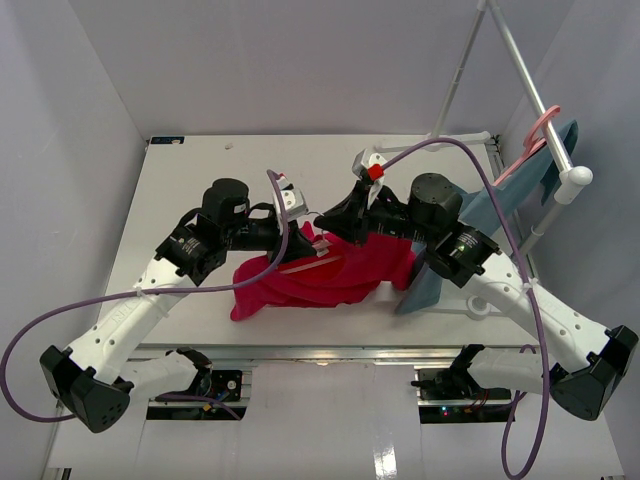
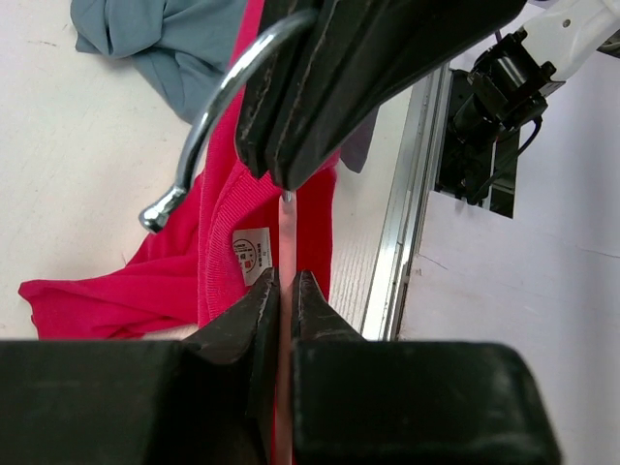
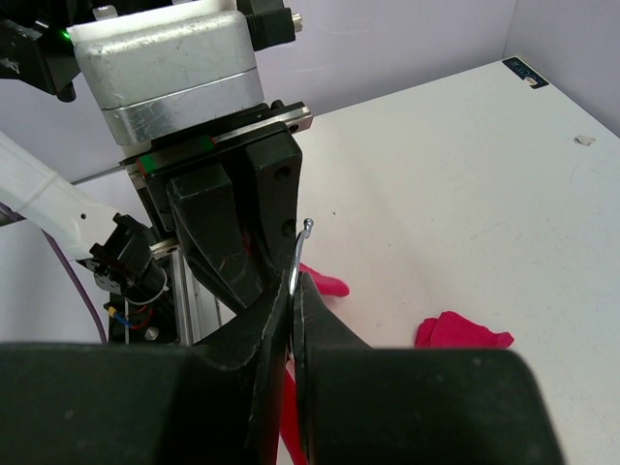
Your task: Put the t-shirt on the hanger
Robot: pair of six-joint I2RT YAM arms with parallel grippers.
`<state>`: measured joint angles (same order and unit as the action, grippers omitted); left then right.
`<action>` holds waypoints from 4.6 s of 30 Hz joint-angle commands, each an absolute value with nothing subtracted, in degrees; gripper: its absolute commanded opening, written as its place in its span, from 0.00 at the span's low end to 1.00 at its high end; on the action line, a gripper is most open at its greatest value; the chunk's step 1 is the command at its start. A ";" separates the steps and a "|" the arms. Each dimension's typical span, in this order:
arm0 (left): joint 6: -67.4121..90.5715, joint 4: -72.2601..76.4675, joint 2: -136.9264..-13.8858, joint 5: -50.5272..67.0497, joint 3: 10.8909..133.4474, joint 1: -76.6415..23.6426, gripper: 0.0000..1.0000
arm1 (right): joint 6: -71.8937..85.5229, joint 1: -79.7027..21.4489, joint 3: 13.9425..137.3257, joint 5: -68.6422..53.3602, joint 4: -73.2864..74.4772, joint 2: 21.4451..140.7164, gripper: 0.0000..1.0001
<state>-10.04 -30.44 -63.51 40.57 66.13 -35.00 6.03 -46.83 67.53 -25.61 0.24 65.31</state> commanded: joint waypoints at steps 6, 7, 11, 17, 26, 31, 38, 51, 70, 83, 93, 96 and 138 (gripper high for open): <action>-7.77 -29.42 -60.74 33.59 64.88 -34.98 0.00 | 7.34 -46.67 67.11 -17.38 -3.14 64.39 0.33; -7.34 -29.38 -60.27 32.13 64.58 -34.98 0.00 | 7.43 -46.67 67.19 -13.62 -2.29 64.01 0.40; -4.67 -29.53 -59.85 22.62 63.28 -34.98 0.00 | 8.52 -46.76 66.97 2.94 2.00 61.09 0.48; -2.48 -28.81 -59.79 19.86 63.25 -34.89 0.00 | 8.60 -46.68 66.07 11.41 6.87 59.60 0.46; 1.53 -28.49 -58.82 16.11 66.05 -34.89 0.00 | 7.33 -46.68 56.01 5.12 -0.19 58.59 0.44; 2.42 -28.72 -58.84 16.67 66.62 -34.91 0.00 | 6.59 -46.76 55.51 1.65 -1.76 61.39 0.44; 3.11 -28.55 -59.26 17.36 66.98 -34.97 0.00 | 8.18 -47.02 52.61 -1.27 -8.30 62.51 0.52; 3.78 -28.33 -58.86 18.57 67.24 -34.98 0.00 | 9.16 -47.64 55.63 -1.47 -11.21 69.26 0.33; 2.28 -30.96 -59.21 15.75 65.12 -34.91 0.00 | 4.25 -47.28 58.85 13.61 -5.22 66.40 0.08; -0.62 -32.31 -57.35 14.03 64.52 -34.95 0.00 | 0.26 -46.00 62.97 16.52 -0.42 65.13 0.08; -3.49 -34.32 -55.17 13.89 64.40 -34.98 0.00 | -2.22 -43.75 72.04 13.28 7.60 71.43 0.08; -2.93 -35.17 -55.39 14.21 65.57 -34.92 0.00 | -4.09 -43.59 73.92 7.50 11.27 72.15 0.20; 0.30 -40.48 -52.55 13.90 69.01 -34.89 0.00 | -6.54 -40.85 63.51 8.22 2.30 71.26 0.08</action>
